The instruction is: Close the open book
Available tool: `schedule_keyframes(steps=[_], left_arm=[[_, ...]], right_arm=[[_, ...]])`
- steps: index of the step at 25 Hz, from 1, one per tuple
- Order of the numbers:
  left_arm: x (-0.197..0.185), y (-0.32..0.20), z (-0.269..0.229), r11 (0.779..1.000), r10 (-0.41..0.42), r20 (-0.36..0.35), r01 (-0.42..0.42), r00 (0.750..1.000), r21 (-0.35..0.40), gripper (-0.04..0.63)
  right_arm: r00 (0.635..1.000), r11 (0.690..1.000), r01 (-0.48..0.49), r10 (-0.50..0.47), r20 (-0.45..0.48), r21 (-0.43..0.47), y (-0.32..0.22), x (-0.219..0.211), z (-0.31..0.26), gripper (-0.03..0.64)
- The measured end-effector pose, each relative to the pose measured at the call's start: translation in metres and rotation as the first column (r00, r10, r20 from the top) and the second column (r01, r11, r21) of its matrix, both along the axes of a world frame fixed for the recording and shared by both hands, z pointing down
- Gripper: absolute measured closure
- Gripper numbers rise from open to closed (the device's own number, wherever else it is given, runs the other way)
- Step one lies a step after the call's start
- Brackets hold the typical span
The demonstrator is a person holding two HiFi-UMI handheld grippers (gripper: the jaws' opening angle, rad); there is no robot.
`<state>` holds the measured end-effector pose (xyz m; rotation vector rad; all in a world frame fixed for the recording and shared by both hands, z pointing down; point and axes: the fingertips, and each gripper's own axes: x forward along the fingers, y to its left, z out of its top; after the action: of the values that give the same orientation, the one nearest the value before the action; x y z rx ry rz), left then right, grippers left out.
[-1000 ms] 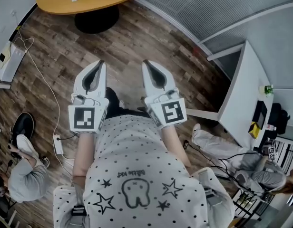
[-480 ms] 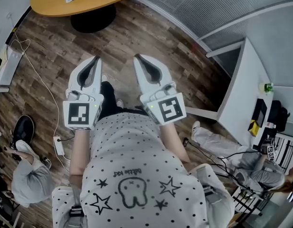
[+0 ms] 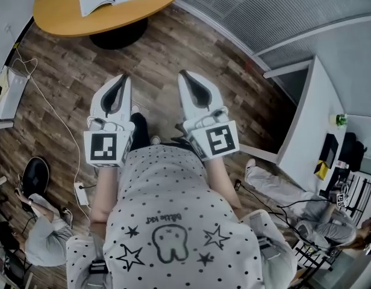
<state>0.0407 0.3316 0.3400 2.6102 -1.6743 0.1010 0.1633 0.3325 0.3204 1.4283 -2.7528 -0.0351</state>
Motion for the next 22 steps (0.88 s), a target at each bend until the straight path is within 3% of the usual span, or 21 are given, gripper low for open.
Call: schedule_keyframes(steps=[17,22], left_arm=[[-0.053,-0.148,-0.002,0.997,0.071,-0.024,-0.072,0.997,-0.025,0.585],[-0.072,-0.168,0.000,0.997,0.066,-0.009,-0.066,0.998,-0.026,0.586]], right_arm=[[0.998,0.998,-0.058,0.058,-0.033,-0.020,-0.141,-0.061,-0.002,0.612],[0.984,0.987,-0.153,0.149,-0.092,-0.039,-0.167,-0.061,0.005,0.612]])
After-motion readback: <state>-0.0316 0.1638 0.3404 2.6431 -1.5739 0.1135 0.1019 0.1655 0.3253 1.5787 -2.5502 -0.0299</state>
